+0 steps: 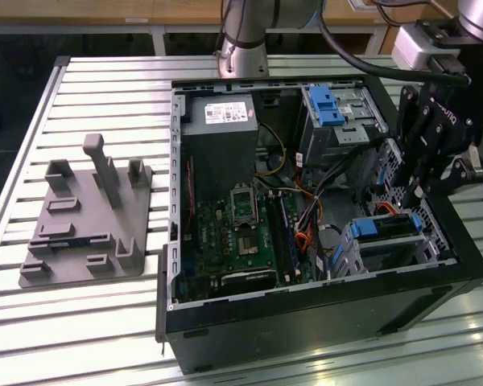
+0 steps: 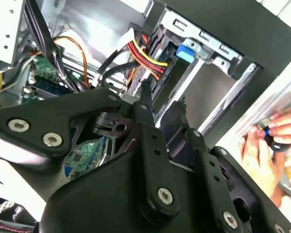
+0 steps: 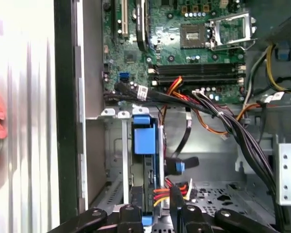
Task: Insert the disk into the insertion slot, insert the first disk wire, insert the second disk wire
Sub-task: 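Insert the second disk wire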
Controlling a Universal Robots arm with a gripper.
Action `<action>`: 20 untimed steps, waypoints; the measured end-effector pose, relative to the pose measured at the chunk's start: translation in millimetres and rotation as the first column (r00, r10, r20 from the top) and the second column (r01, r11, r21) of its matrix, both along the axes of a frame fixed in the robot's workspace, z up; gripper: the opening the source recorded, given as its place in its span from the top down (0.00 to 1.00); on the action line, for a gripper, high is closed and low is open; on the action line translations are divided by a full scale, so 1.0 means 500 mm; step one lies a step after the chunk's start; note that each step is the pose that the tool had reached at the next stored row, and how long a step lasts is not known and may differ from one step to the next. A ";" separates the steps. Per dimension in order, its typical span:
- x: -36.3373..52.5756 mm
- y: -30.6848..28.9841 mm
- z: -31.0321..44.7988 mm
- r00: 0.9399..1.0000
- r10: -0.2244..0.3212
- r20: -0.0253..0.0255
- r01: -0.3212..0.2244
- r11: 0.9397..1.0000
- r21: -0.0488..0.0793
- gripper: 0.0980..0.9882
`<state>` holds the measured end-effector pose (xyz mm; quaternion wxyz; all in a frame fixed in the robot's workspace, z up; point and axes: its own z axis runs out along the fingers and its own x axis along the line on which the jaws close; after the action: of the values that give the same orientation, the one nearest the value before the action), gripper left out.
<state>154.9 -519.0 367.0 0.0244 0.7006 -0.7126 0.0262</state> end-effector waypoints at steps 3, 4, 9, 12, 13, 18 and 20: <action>-0.001 0.012 0.004 1.000 0.000 0.000 0.000 0.999 -0.035 0.71; -0.001 0.017 0.006 1.000 0.000 0.000 0.000 0.999 -0.045 0.71; -0.001 0.043 0.016 1.000 0.000 0.000 0.000 0.996 -0.084 0.71; -0.008 0.053 0.016 1.000 0.000 0.003 0.000 0.996 -0.086 0.71; -0.011 0.054 0.016 1.000 0.000 0.005 0.000 0.996 -0.086 0.71; -0.031 0.061 0.016 1.000 0.000 0.013 0.001 0.996 -0.086 0.71; -0.038 0.064 0.016 1.000 0.000 0.015 0.001 0.996 -0.086 0.71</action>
<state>136.0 -486.9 375.3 0.0493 0.6986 -0.7111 0.0620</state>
